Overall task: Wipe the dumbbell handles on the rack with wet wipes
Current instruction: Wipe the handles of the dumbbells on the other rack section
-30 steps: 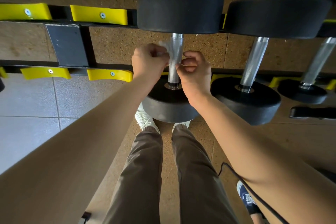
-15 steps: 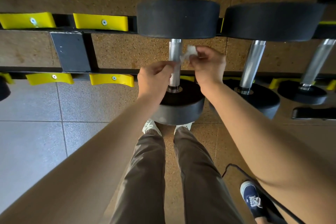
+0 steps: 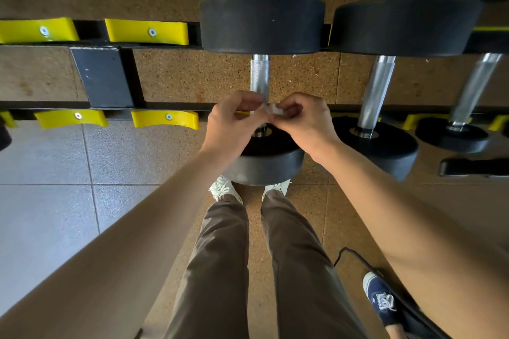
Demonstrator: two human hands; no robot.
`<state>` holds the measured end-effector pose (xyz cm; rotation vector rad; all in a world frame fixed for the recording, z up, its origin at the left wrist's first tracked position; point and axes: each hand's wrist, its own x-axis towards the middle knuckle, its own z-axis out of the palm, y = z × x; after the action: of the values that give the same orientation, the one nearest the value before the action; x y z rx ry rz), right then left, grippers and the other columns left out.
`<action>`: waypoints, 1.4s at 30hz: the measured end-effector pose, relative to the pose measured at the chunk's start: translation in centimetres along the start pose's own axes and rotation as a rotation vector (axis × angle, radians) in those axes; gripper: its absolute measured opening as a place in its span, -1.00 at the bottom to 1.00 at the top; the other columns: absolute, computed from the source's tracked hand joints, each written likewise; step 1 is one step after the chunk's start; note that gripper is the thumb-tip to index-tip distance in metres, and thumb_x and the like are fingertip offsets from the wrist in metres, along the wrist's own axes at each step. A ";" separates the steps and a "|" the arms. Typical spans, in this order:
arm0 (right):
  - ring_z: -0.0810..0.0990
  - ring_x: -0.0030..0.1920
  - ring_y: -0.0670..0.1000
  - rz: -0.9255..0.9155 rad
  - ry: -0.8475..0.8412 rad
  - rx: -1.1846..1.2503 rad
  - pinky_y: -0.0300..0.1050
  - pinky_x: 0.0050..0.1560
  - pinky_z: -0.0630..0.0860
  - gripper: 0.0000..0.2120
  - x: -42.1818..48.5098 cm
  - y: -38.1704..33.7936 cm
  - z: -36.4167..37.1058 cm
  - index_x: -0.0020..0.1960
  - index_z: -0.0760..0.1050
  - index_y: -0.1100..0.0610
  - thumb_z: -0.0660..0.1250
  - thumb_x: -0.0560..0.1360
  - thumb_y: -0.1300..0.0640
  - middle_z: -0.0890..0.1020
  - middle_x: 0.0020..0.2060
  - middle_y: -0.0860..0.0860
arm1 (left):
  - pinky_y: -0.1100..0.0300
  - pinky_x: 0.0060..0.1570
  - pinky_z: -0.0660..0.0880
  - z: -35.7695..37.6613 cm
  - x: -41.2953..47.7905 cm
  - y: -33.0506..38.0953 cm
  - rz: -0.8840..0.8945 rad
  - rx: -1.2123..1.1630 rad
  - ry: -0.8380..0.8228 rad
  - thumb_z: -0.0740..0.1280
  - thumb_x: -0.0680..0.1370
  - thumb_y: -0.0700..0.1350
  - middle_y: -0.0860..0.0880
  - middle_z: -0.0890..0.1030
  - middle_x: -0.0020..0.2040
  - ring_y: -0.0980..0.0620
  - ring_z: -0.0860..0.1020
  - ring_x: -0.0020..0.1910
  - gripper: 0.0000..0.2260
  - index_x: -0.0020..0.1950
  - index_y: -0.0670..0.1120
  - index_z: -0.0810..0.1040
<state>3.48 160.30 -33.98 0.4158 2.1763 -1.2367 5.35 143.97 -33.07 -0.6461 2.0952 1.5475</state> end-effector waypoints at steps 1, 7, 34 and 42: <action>0.57 -0.32 -0.21 -0.003 -0.009 0.077 -0.32 -0.24 0.51 -0.81 -0.3 -0.3 0.0 -0.09 0.64 0.11 0.59 0.36 0.18 0.66 -0.28 -0.06 | -0.01 0.07 0.63 0.0 -0.1 0.1 0.012 0.023 -0.044 0.52 0.44 0.02 0.09 0.71 -0.03 0.09 0.68 -0.01 -0.78 0.07 0.11 0.66; 0.71 -0.17 -0.07 -0.039 -0.036 0.295 -0.14 -0.10 0.68 -0.79 -1.0 -1.7 0.0 -0.03 0.66 0.08 0.54 0.41 0.29 0.72 -0.15 0.01 | -0.01 -0.02 0.68 -1.1 0.8 1.0 -0.042 0.029 -0.026 0.59 0.45 -0.10 -0.01 0.74 -0.17 0.00 0.72 -0.18 -0.79 0.05 -0.08 0.71; 0.54 -0.31 -0.06 0.220 0.156 0.657 -0.21 -0.30 0.49 -0.95 4.0 -4.0 0.7 -0.13 0.63 0.16 0.48 0.48 0.21 0.65 -0.31 0.02 | 0.14 -0.13 0.56 -1.0 7.6 1.5 -0.264 -0.258 0.398 0.42 0.59 -0.05 0.04 0.65 -0.23 0.08 0.56 -0.23 -0.88 -0.12 -0.04 0.66; 0.52 -0.38 -0.13 0.296 0.342 0.476 -0.24 -0.29 0.52 -0.89 3.9 -2.2 -0.3 -0.13 0.59 0.12 0.51 0.46 0.13 0.63 -0.30 -0.04 | 0.24 -0.24 0.49 -1.9 5.1 -0.1 -0.225 -0.085 0.094 0.47 0.56 -0.09 0.05 0.60 -0.22 0.12 0.51 -0.26 -0.90 -0.15 -0.02 0.63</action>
<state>-0.81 159.34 -34.86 1.1758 1.9651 -1.5929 1.23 141.63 -35.72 -0.9669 1.9537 1.5102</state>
